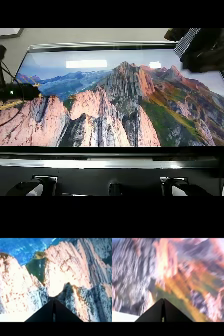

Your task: Fold the clothes and pants, and hang the long-sleeved shirts on hangers.

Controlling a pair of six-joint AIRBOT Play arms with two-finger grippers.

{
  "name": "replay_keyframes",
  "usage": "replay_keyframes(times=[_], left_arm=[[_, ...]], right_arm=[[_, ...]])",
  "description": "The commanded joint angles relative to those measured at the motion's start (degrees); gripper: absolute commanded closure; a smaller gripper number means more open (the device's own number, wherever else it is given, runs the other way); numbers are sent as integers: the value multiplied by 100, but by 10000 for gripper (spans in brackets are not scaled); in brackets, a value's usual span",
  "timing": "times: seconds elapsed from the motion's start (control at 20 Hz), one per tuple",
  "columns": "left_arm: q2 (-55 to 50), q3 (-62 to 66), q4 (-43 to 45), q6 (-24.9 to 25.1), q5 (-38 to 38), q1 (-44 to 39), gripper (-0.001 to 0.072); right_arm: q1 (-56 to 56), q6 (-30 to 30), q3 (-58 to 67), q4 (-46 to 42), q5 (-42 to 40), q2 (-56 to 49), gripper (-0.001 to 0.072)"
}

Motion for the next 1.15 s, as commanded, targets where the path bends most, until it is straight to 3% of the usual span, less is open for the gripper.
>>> replay_keyframes(times=[0.0,1.1], left_arm=[[238,-496,280,278,-129,2,682],[227,-496,280,278,-111,4,682]], right_arm=[[413,-219,-1038,-68,210,103,684],[402,-219,-1088,-70,330,107,684]])
